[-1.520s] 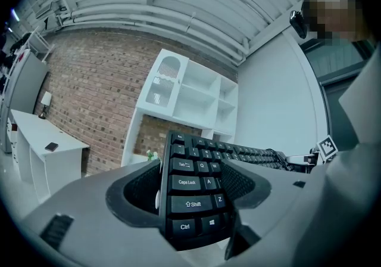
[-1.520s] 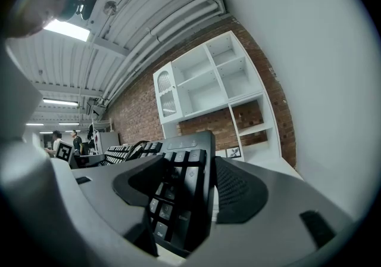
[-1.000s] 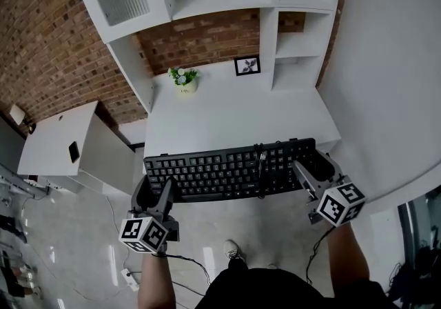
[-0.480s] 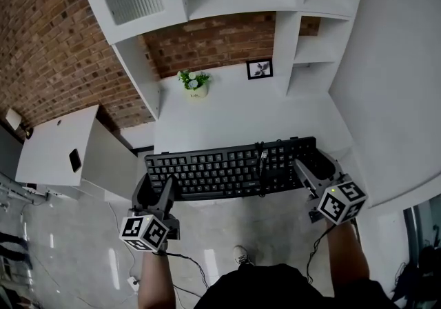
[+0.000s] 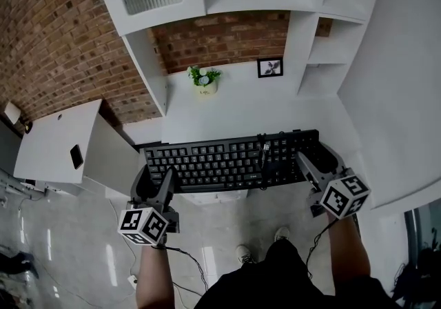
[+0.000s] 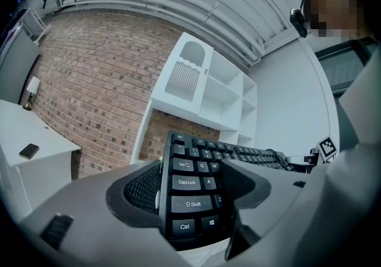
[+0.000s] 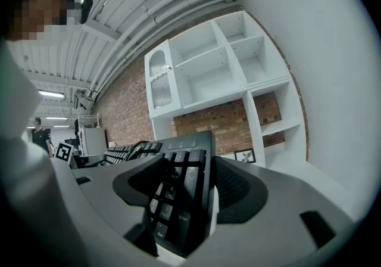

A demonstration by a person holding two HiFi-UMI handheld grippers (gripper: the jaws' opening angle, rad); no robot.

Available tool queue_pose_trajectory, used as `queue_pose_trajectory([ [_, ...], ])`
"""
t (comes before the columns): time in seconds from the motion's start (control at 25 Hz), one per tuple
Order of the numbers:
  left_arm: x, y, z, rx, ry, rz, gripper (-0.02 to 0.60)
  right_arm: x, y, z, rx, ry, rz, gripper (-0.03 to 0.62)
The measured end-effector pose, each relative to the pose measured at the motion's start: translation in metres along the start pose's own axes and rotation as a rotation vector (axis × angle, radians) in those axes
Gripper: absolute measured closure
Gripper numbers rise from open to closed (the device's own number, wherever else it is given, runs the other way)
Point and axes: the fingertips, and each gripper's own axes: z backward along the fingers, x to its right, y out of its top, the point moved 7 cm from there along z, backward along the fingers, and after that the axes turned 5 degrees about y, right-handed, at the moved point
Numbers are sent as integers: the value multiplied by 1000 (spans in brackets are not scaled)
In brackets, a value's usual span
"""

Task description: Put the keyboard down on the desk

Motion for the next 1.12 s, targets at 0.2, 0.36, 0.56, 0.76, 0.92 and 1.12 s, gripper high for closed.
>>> queue_pose_trajectory([
  [0.2,2,-4,4,6,12,8,256,1,0,0,1,10,9,313],
  [0.36,2,-6,4,10,17,7,256,4,-1,-2,2,17,11,313],
  [0.56,1,-7,2,3,11,9,255,3,-3,-2,0,11,6,313],
  [0.76,-3,-7,-19,-18,20,9,256,18,-2,-22,-15,13,-9,313],
  [0.92,-5,-15,-74,-37,54,6,256,63,-2,-72,-36,36,-30,313],
  [1.12,-7,-21,-86,-58,65,17,256,74,-5,-83,-60,37,-28,313],
])
